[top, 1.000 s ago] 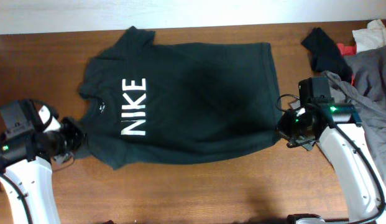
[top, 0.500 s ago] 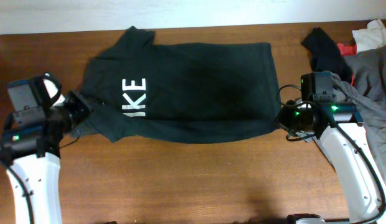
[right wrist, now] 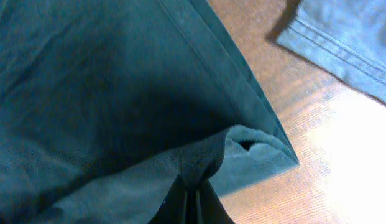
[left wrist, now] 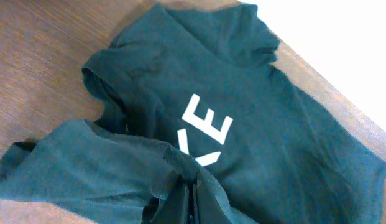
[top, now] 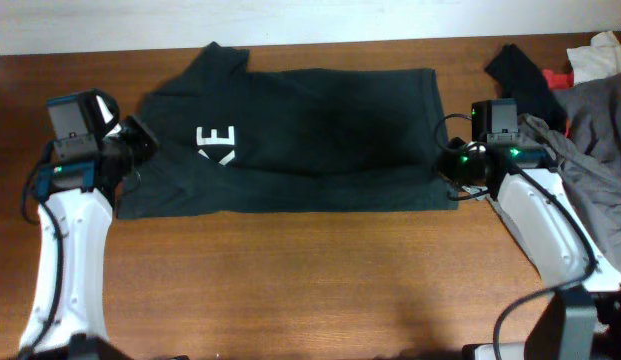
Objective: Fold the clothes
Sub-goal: 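Lay the folded hem down near the shoulders with both grippers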
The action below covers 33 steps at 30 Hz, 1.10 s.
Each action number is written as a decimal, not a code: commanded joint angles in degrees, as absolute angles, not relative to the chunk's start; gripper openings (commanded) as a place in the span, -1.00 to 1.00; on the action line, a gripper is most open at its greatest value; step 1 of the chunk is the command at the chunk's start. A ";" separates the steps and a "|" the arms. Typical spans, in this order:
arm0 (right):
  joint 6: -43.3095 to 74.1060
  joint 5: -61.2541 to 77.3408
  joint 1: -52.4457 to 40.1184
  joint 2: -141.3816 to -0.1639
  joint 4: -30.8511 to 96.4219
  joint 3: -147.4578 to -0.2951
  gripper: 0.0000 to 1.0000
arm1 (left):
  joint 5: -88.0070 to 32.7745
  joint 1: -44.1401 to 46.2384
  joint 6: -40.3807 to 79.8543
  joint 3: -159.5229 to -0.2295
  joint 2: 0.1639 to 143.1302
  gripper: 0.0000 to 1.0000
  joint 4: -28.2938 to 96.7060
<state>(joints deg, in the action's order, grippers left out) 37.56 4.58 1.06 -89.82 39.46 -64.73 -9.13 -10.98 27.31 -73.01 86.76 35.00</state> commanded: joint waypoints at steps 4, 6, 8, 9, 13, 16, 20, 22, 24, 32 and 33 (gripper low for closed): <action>38.15 4.05 0.80 -96.29 33.26 -65.76 -0.92 | -7.03 -10.85 27.77 -74.00 94.94 -0.99 31.53; 38.15 4.03 0.80 -98.43 30.98 -65.76 -0.92 | -7.01 -10.85 27.77 -73.97 97.47 -0.99 30.17; 38.15 4.03 0.80 -100.33 29.23 -65.76 -0.92 | -7.01 -10.85 27.75 -74.00 100.07 -0.99 28.88; 38.15 4.01 0.80 -101.19 28.40 -65.76 -0.92 | -7.03 -10.85 27.75 -74.00 101.41 -0.99 28.10; 38.13 3.84 0.80 -103.59 25.91 -65.76 -0.92 | -7.01 -10.85 27.73 -74.00 105.41 -0.99 24.56; 38.11 3.79 0.80 -103.98 24.18 -65.76 -0.93 | -7.01 -10.85 27.73 -74.00 106.85 -0.99 22.61; 38.17 3.64 0.75 -103.98 21.19 -65.76 -0.89 | -7.03 -10.85 27.73 -74.00 107.55 -0.99 19.79; 38.15 3.60 0.75 -103.98 20.34 -65.76 -0.85 | -7.03 -10.85 27.73 -74.00 107.63 -0.99 19.00; 38.15 3.38 0.75 -103.98 19.88 -65.76 -0.84 | -7.03 -10.68 27.73 -73.97 107.68 -0.99 18.59; 38.15 1.89 0.75 -104.05 19.44 -65.73 -0.79 | -6.83 -9.63 27.33 -74.00 107.68 -0.98 18.48; 38.15 1.89 0.75 -104.22 19.42 -65.73 -0.70 | -6.24 -9.61 27.35 -73.97 107.68 -0.99 18.50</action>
<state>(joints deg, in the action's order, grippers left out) 37.85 3.46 1.06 -103.83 19.66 -64.73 -7.38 -10.07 27.29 -73.03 107.00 18.76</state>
